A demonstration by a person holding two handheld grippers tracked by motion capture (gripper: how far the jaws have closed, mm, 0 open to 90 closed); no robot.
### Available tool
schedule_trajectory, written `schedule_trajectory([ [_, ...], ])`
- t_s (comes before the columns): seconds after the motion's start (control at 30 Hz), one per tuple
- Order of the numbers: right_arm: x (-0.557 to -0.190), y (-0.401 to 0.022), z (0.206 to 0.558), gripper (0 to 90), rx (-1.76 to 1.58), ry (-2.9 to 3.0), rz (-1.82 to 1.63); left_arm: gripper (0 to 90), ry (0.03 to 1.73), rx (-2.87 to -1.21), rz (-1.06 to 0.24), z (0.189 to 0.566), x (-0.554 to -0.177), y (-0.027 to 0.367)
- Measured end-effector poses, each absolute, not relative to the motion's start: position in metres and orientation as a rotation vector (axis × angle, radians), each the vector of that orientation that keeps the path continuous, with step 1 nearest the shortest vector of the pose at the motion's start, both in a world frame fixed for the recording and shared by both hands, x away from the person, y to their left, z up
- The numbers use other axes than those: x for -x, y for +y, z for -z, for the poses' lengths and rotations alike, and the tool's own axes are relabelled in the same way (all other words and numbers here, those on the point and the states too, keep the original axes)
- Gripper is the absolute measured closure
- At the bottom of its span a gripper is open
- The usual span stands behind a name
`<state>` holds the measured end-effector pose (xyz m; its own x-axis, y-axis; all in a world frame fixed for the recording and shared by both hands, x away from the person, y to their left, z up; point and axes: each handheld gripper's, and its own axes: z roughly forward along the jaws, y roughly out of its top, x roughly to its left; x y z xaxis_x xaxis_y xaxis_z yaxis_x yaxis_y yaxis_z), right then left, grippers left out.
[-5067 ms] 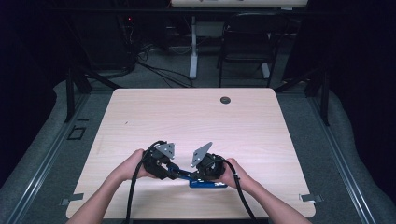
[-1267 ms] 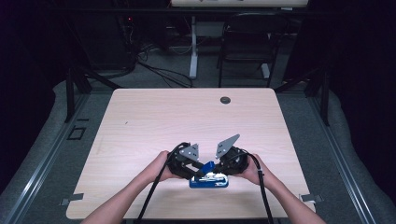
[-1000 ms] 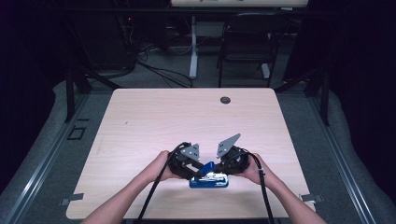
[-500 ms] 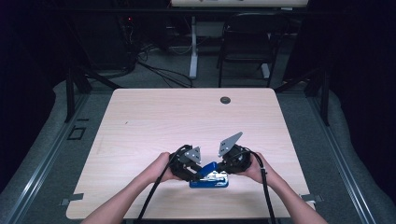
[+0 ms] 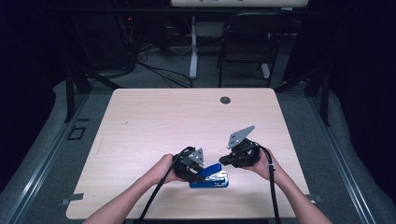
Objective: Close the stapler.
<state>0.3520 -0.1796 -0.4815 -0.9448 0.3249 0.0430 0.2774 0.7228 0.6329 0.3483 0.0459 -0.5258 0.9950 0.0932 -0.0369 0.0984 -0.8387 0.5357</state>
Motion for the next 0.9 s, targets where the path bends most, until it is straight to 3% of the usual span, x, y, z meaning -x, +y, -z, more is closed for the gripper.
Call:
schedule_trajectory([
  [0.43, -0.346, -0.168, 0.482, 87.6, -0.433, 2.902, -1.056, 62.2, 0.159, -2.581, 0.018, 0.530, -0.348, 0.043],
  [0.6, -0.349, -0.167, 0.498, 87.6, -0.465, 2.954, -0.938, 41.9, 0.237, -2.556, 0.009, 0.526, -0.355, 0.052],
  [0.9, -0.353, -0.169, 0.504, 89.5, -0.467, 3.012, -0.884, 22.3, 0.309, -2.531, -0.015, 0.521, -0.361, 0.071],
])
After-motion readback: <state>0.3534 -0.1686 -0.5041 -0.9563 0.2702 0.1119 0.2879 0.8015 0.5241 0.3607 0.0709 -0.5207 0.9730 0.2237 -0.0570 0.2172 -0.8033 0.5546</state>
